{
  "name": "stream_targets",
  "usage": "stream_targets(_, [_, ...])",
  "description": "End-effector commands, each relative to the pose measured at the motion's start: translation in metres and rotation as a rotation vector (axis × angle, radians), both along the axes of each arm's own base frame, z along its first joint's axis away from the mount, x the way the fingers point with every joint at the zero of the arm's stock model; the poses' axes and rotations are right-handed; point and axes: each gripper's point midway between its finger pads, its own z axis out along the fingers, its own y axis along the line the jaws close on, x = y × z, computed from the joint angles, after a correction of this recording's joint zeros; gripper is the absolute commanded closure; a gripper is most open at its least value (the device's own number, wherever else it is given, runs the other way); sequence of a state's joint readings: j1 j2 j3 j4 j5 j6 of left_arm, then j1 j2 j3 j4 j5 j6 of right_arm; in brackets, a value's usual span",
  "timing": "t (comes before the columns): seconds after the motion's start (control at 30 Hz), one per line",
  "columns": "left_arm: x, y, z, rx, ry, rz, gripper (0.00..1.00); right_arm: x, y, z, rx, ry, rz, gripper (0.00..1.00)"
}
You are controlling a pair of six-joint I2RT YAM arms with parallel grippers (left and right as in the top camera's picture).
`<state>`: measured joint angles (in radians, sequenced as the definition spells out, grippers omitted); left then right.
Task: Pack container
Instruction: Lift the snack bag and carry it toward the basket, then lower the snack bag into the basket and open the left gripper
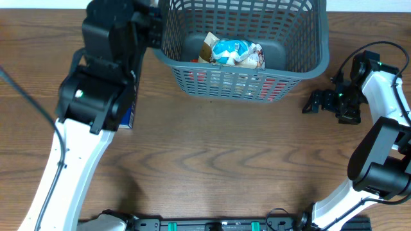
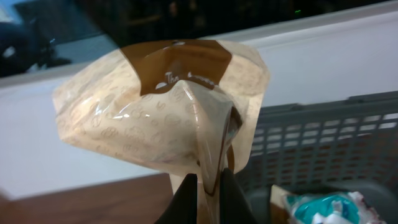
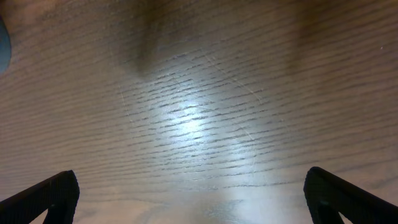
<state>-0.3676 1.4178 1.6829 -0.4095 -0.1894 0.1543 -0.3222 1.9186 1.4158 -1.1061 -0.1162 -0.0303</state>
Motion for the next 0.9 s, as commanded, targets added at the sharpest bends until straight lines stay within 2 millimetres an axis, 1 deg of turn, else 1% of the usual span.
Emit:
stream_targets(0.0, [0.009,-0.028,0.003,0.01,-0.023,-0.128,0.95,0.001,0.004,0.0,0.003,-0.005,0.019,0.01])
stream_targets(0.2, [0.023,-0.063,-0.008,0.094,-0.051,-0.245,0.95,0.002,0.004,0.0,0.003,-0.008,0.019,0.01])
stream_targets(0.4, [0.03,-0.097,-0.021,0.116,-0.062,-0.392,0.94,0.003,0.003,0.0,0.001,-0.01,0.021,0.01])
stream_targets(0.47, [0.031,-0.108,-0.029,0.139,-0.063,-0.457,0.94,0.003,0.003,0.0,0.001,-0.012,0.021,0.01])
stream_targets(0.67, [0.034,-0.133,-0.065,0.234,-0.023,-0.616,0.94,0.003,0.003,0.0,0.0,-0.014,0.022,0.01])
stream_targets(0.87, [0.037,-0.141,-0.111,0.372,0.046,-0.707,0.94,0.004,0.003,0.0,0.0,-0.016,0.022,0.01])
